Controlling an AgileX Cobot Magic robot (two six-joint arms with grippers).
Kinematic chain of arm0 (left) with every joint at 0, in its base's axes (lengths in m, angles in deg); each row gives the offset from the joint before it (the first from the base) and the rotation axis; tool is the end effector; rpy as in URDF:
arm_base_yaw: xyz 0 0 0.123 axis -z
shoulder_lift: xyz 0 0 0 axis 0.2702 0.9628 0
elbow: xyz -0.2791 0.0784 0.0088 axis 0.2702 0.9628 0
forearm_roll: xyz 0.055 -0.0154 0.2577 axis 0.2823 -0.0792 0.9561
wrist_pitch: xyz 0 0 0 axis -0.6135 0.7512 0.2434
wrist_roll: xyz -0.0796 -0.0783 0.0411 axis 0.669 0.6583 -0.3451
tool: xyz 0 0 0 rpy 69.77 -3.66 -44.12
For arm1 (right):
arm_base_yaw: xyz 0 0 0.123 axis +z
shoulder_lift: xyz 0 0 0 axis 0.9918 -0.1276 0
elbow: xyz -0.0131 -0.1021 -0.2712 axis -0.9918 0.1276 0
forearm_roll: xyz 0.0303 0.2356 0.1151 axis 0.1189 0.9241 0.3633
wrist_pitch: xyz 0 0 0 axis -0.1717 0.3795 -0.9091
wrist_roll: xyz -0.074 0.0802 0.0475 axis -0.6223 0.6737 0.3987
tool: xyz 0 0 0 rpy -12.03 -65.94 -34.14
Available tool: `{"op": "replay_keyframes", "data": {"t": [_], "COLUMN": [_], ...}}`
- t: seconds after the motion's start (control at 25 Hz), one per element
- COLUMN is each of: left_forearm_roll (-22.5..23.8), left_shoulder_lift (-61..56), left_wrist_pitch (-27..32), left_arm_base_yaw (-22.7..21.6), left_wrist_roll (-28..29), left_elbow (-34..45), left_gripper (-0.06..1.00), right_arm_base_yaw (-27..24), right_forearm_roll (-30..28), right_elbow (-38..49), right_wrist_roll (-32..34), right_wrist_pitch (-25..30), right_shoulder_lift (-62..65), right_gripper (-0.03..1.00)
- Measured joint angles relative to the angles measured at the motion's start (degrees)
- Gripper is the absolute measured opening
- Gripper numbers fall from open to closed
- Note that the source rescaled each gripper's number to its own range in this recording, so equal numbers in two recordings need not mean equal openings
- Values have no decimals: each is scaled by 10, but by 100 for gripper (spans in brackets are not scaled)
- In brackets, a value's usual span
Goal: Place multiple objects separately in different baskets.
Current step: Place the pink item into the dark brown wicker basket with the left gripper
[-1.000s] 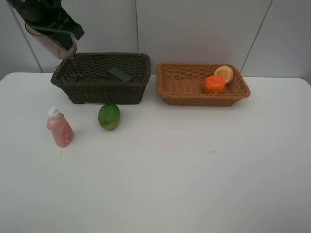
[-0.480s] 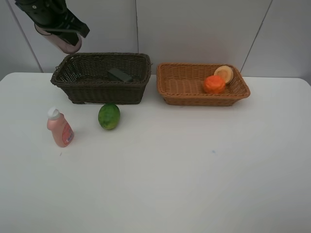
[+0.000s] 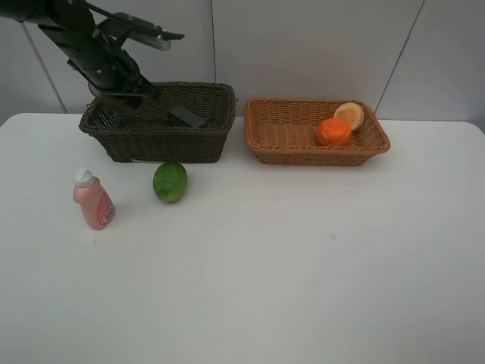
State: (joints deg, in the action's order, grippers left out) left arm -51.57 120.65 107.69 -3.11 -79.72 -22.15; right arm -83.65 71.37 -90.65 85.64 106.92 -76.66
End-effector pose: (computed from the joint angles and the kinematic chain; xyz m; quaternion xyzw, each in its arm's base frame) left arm 0.4609 -0.0979 0.1768 0.2019 0.9300 0.0183 0.3065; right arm 0.0219 -0.0113 0.2788 0.0726 0.8416 -0.0171 0.5350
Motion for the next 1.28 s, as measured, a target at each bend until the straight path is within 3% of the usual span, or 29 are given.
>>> {"op": "replay_keyframes", "data": {"t": [0.92, 1.0, 1.2, 1.28], "left_forearm_roll": [-8, -8, -8, -8], "left_shoulder_lift": [46, 46, 46, 46], "left_wrist_pitch": [-54, -54, -68, -74], "left_arm_base_yaw": [-19, -19, -19, -19], "left_wrist_roll": [-2, -13, -14, -11], "left_elbow": [0, 0, 0, 0], "left_gripper": [1, 9, 63, 72], "right_arm_base_yaw": [0, 0, 0, 0], "right_forearm_roll": [0, 0, 0, 0], "right_elbow": [0, 0, 0, 0], "right_wrist_roll": [0, 0, 0, 0], "right_wrist_pitch": [0, 0, 0, 0], "right_shoulder_lift": [0, 0, 0, 0], "right_gripper": [94, 94, 94, 94]}}
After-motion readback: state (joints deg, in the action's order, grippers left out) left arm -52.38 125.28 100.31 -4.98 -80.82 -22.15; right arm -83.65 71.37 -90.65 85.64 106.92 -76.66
